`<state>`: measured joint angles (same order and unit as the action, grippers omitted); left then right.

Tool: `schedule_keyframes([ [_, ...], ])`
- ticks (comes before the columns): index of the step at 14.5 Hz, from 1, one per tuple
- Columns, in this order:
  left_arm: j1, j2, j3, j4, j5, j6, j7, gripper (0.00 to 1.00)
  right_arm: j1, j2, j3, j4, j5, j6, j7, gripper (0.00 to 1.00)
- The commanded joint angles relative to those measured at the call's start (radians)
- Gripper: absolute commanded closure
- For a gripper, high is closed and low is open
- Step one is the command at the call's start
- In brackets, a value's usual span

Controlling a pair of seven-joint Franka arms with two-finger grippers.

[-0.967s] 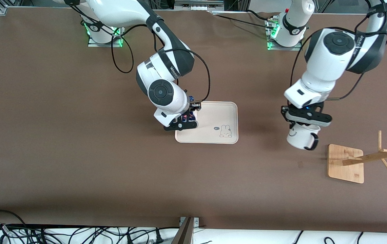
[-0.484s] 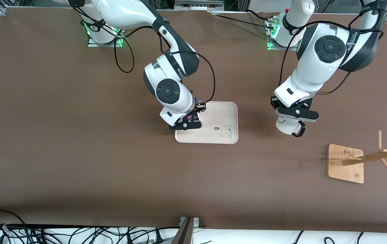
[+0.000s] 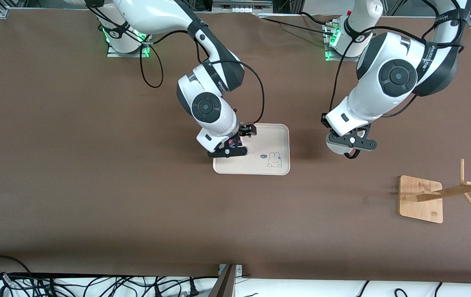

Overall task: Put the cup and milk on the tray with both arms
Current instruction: 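Lower the carton onto the tray while the left gripper lifts the mug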

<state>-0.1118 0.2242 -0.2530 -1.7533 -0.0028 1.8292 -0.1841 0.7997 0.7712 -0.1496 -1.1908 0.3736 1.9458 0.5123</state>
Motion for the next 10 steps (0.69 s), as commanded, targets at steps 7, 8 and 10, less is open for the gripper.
schedule_keyframes([
  [7, -0.084, 0.196, 0.001, 0.274, -0.016, -0.222, 0.026, 1.0, 0.0, -0.24, -0.134, -0.018, -0.001, -0.158, 0.009, 0.0],
  [8, -0.095, 0.216, 0.001, 0.293, -0.016, -0.226, 0.026, 1.0, 0.0, -0.259, -0.171, -0.015, -0.024, -0.2, 0.006, 0.0],
  [10, -0.12, 0.268, 0.003, 0.343, -0.014, -0.245, 0.029, 1.0, 0.0, -0.303, -0.249, -0.01, -0.08, -0.292, -0.032, 0.0],
])
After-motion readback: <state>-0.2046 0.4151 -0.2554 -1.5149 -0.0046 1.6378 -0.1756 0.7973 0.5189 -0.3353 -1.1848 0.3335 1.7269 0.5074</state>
